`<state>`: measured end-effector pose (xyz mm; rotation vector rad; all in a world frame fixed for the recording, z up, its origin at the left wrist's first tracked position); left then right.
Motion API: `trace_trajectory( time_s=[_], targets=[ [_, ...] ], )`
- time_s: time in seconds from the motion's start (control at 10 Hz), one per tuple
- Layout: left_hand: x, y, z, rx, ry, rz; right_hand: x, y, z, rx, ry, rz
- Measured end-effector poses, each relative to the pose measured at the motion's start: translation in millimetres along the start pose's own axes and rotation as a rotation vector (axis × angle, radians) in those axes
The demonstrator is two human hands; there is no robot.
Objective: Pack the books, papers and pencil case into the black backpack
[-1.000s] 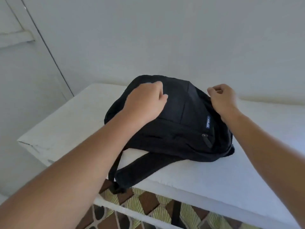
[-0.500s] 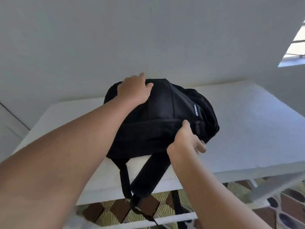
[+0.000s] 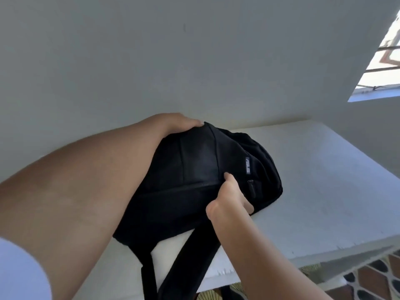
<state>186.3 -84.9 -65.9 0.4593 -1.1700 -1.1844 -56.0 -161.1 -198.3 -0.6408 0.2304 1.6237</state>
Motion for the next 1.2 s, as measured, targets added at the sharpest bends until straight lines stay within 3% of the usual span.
trace_trajectory(
  time_s=[0.1, 0.3, 0.5, 0.6, 0.7, 0.8, 0.9, 1.1, 1.2],
  targets=[
    [-8, -14, -6, -0.135, 0.032, 0.193, -6, -4, -2, 0.046, 0.041, -0.041],
    [-21, 52, 26, 0.336, -0.245, 0.64, -42, -50, 10, -0.113, 0.225, -0.096],
    [-72, 136, 104, 0.779, -0.409, 1.115, -145, -167, 90, -0.516, 0.725, -0.032],
    [-71, 142, 118, 0.836, -0.528, 1.095, -191, -229, 139, -0.707, 1.011, 0.096],
    [-74, 127, 76, 0.755, -0.45, 0.954, -206, -280, 141, -0.811, 1.184, 0.306],
    [-91, 93, 22, 0.635, -0.226, 0.875, -200, -310, 89, -0.742, 1.235, 0.652],
    [-89, 81, -3, 0.614, -0.134, 0.869, -202, -312, 42, -0.678, 1.304, 0.822],
    [-93, 79, -13, 0.57, -0.057, 0.784, -204, -311, 25, -0.818, 1.205, 0.832],
    [-114, 88, 7, 0.623, 0.02, 0.751, -215, -289, 12, -0.842, 1.128, 0.827]
  ],
)
Point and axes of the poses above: each hand's wrist, its own z-axis away from the middle knuckle, its own y-axis out of the back of the hand, x = y × z, the point moved 10 cm from there along -z, towards the middle knuckle, and after that the axes turned 4 degrees about y, right-handed, at the moved point
